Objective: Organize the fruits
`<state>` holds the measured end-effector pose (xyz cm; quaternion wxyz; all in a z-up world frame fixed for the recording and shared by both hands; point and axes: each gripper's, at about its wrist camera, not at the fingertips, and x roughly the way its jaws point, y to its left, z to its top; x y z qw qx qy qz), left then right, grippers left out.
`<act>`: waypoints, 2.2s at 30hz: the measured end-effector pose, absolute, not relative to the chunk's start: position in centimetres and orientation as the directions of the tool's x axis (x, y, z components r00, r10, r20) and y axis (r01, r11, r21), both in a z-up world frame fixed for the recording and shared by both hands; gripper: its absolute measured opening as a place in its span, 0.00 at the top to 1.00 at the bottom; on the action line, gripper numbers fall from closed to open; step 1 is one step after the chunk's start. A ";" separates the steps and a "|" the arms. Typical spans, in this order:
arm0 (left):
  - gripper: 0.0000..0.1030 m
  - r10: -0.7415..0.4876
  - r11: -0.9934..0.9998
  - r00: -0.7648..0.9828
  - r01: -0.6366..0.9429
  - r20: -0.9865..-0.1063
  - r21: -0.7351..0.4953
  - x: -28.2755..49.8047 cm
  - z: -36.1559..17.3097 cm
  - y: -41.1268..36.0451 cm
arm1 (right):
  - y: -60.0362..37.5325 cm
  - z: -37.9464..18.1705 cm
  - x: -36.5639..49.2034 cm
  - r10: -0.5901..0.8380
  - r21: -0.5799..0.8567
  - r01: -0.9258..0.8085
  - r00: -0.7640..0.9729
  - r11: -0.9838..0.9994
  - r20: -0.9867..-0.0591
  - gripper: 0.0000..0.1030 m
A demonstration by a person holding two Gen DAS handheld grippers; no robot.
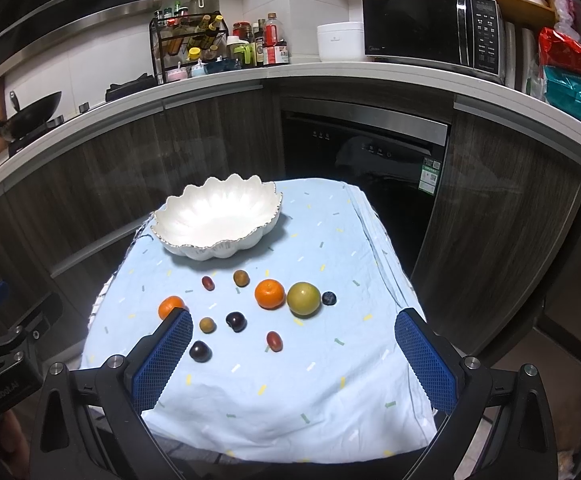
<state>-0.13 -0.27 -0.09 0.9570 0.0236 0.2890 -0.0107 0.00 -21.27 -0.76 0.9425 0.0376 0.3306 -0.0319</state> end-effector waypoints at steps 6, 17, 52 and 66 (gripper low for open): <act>0.00 -0.007 0.999 0.833 0.035 -0.554 0.039 -0.1 -0.1 -0.2 | -21.3 -0.8 0.0 -0.034 0.051 0.085 0.780 0.995 -0.625 0.00; 0.00 -0.008 0.999 0.832 0.036 -0.554 0.039 -0.2 -0.2 -0.3 | -21.4 -0.9 0.0 -0.033 0.054 0.085 0.780 0.995 -0.625 0.00; 0.00 -0.017 0.996 0.805 0.066 -0.593 0.061 1.3 -1.5 -0.6 | -21.6 -2.5 1.6 -0.019 0.078 0.095 0.742 0.992 -0.670 0.00; 0.00 -0.020 0.990 0.777 0.101 -0.629 0.094 3.5 -2.9 -1.4 | -21.3 -3.4 3.5 -0.017 0.057 0.075 0.739 0.996 -0.673 0.00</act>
